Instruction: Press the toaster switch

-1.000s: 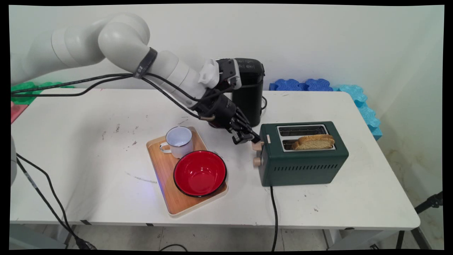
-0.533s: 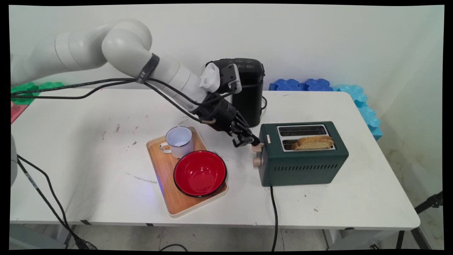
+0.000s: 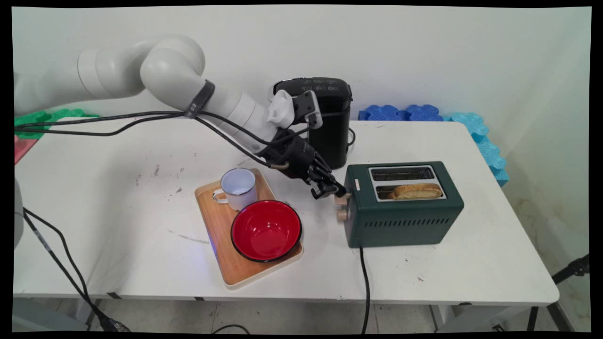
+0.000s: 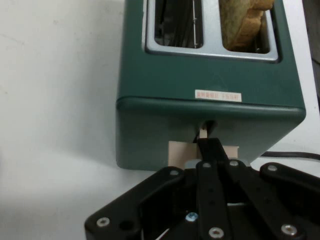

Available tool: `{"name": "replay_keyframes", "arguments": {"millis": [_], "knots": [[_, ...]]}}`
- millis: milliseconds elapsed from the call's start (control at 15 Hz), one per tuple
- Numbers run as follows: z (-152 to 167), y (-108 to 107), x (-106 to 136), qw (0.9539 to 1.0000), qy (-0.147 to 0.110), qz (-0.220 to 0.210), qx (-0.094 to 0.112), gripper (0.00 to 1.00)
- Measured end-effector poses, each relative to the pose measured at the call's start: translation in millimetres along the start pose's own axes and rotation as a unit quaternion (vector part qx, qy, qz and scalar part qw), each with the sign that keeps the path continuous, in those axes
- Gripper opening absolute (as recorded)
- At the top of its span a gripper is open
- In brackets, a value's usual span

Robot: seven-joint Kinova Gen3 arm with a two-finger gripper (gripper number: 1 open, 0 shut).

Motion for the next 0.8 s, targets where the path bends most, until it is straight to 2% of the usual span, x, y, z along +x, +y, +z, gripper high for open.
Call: {"name": "replay_keyframes", "arguments": {"millis": [800], "knots": [[11,-1,-18,0.9996,0.001,-0.027,0.003,0.0]]}}
